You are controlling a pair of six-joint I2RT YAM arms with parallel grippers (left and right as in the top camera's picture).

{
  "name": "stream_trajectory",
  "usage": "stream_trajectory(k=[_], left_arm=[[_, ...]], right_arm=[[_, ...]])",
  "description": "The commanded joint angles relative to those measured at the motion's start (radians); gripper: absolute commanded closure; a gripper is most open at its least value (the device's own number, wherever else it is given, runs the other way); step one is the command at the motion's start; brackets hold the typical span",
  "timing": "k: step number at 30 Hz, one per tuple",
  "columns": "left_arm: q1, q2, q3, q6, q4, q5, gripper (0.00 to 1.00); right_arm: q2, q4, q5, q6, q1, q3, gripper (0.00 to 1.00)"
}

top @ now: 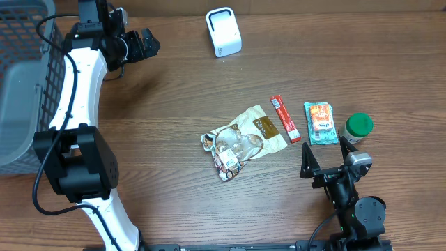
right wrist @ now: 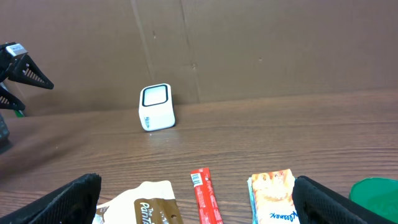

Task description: Scan the item barcode

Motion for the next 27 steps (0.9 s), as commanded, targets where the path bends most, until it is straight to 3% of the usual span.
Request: stream_trajectory(k=[1, 27], left_arm=[[-0.006, -0.029, 0.006, -0.005, 0.000, -0.002, 0.00], [-0.030, -0.076, 0.006, -0.005, -0.001, -0.003, 0.00]], right_arm=[[-0.009, 0.001, 0.005, -0.007, -0.003, -0.011, 0.00], [-0.009, 0.001, 0.005, -0.007, -0.003, -0.011, 0.00]])
